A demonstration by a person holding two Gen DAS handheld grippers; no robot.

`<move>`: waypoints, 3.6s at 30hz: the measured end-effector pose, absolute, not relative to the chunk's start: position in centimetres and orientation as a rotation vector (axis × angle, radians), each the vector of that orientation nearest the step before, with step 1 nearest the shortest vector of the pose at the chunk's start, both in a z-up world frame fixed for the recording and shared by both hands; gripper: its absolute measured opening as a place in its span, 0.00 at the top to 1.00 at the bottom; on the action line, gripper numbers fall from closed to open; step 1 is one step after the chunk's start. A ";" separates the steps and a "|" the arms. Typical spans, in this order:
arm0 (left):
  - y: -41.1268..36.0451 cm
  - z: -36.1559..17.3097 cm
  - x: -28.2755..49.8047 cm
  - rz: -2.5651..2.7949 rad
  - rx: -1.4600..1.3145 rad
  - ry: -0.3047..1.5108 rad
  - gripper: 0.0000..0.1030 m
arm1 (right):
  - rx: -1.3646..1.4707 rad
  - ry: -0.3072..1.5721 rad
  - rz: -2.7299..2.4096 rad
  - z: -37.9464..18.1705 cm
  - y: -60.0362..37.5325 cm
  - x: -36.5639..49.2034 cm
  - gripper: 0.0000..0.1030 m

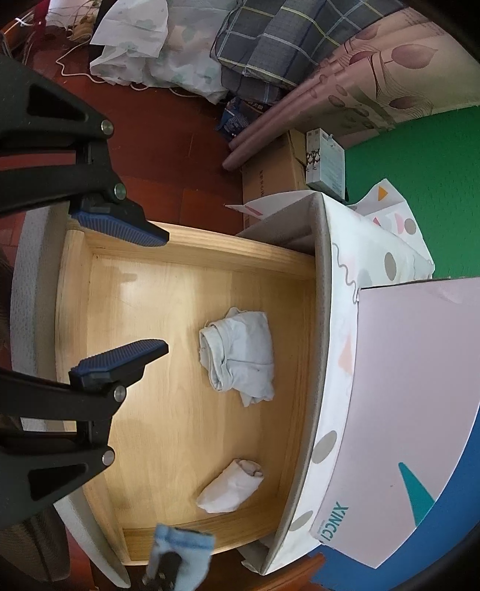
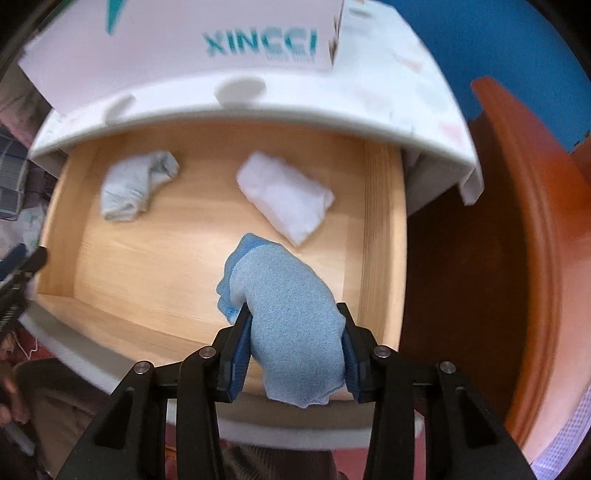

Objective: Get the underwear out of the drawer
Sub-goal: 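Lift the pale blue sock with the right tool out of the drawer, then carry the pale blue sock with the right tool into the white box and open, then move the empty right tool back over the drawer, then lower the right tool onto the white rolled sock and close it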

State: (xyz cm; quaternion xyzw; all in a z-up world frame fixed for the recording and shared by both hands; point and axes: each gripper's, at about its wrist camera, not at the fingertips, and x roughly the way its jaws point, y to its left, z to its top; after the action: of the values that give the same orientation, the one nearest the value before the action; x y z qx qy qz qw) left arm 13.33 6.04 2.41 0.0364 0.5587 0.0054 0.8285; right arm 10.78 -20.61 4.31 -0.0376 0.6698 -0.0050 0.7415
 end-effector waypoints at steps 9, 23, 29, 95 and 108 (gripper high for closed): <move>6.1 2.3 13.4 0.011 0.071 1.193 0.48 | -0.096 1.350 0.024 12.0 -21.0 13.3 0.62; 6.5 2.1 13.4 0.019 0.050 1.207 0.48 | -0.097 1.149 0.072 21.7 -17.6 20.6 0.62; 6.9 2.1 13.5 0.022 0.027 1.210 0.48 | -0.093 1.157 0.066 20.2 -16.4 24.1 0.62; 9.2 2.2 13.4 0.216 -0.015 1.194 0.48 | -0.305 1.315 0.291 2.9 -19.2 15.5 0.62; 9.2 2.1 13.4 0.215 -0.018 1.200 0.48 | -0.457 1.338 0.312 -2.6 -18.8 17.5 0.62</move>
State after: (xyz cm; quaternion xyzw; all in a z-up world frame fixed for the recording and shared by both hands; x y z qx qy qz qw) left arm 13.43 9.19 2.05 -0.0086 0.5636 0.1008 0.8199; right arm 17.52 -18.82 -2.59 -0.2092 0.6121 0.1428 0.7491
